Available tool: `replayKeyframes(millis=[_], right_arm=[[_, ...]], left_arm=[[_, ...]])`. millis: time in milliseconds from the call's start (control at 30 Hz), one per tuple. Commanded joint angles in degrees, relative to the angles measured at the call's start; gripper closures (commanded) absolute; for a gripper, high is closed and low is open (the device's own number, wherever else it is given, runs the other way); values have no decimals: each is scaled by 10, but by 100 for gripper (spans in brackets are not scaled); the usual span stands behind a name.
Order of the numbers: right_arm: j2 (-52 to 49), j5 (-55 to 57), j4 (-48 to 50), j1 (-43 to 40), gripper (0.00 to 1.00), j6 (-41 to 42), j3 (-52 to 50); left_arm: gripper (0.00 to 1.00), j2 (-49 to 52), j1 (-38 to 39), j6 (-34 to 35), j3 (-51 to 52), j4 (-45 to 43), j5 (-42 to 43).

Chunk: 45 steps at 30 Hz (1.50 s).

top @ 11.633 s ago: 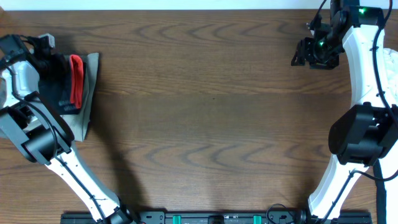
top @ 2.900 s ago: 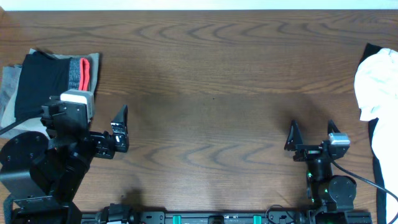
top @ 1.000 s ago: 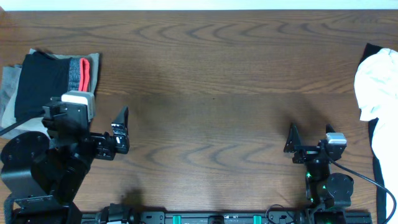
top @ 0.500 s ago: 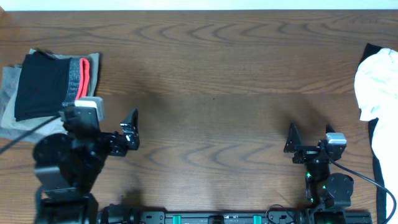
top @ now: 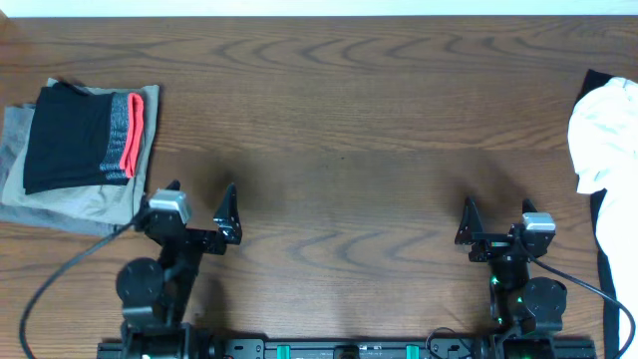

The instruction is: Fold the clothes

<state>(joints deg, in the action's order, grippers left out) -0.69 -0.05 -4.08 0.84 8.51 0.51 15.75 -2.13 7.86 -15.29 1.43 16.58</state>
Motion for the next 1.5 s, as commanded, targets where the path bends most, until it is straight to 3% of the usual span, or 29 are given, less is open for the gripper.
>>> replayKeyframes(millis=[0,467,833,1467], right_arm=[[4,-2,-2,-7,1,-9,-2],[4,-2,-2,-7,1,-9,-2],[4,-2,-2,-7,1,-9,-2],[4,-2,-2,-7,1,-9,-2]], left_arm=[[2,-40,2,26,38,-21,-27],[2,-135,2,19,151,-54,-75],[2,-157,2,14,151,22,-87],[2,-155,2,8,151,20,-87]])
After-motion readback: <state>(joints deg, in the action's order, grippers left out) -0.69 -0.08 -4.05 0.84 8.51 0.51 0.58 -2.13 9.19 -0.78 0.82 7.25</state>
